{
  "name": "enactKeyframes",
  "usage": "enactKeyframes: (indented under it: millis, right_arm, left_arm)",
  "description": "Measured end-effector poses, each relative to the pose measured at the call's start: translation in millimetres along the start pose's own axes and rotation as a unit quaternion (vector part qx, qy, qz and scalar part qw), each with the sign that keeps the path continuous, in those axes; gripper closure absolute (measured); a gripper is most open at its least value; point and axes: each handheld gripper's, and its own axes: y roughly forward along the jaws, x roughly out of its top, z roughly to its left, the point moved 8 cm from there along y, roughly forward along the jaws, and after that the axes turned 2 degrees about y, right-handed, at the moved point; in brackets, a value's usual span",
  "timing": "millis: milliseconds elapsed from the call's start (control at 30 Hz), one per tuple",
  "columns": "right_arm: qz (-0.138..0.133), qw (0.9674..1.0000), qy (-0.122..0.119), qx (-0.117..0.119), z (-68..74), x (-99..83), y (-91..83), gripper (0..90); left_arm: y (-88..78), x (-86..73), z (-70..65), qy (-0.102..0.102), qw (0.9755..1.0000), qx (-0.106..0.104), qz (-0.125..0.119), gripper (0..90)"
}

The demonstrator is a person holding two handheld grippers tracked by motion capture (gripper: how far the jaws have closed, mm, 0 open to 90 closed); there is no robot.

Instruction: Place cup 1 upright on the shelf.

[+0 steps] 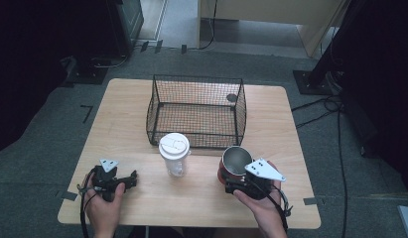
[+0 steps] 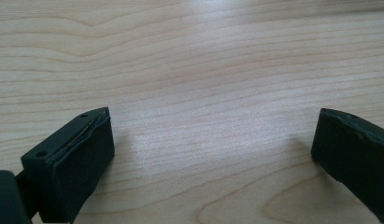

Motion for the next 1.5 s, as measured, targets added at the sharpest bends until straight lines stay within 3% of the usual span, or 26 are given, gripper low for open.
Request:
enactKeyframes:
  millis: [900,1500]
  right_arm:
    - [-0.055,0.9982,-0.023,0.001,16.0,62.9,0.2,7.9]
    - [-0.086,0.9956,-0.036,-0.006,23.1,101.5,12.0,7.9]
  left_arm:
    - [-0.1,0.0,0.1,0.001,1.0000,0.000,0.001,0.1]
    - [-0.2,-0.1,0.1,0.001,1.0000,0.000,0.001,0.1]
